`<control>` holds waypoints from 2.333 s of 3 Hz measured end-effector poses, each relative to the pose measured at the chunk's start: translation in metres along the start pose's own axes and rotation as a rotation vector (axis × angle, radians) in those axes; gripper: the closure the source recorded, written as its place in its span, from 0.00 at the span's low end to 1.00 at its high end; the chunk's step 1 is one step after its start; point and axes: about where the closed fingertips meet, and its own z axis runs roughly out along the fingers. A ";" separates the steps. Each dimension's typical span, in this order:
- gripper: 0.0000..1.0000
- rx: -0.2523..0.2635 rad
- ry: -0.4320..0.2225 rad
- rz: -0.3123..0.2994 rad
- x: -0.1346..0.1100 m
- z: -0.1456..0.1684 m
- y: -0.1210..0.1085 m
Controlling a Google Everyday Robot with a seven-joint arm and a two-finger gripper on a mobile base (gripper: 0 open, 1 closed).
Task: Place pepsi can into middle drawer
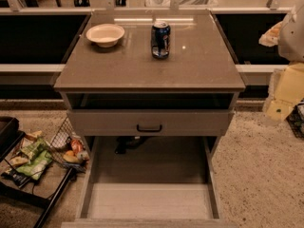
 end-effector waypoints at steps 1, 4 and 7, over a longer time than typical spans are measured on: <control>0.00 0.000 0.000 0.000 0.000 0.000 0.000; 0.00 0.077 -0.481 0.187 -0.005 0.076 -0.085; 0.00 0.170 -0.852 0.421 -0.047 0.166 -0.198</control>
Offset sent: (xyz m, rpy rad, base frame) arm 0.0640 -0.0018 -0.0340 0.3220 -0.1029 -0.0095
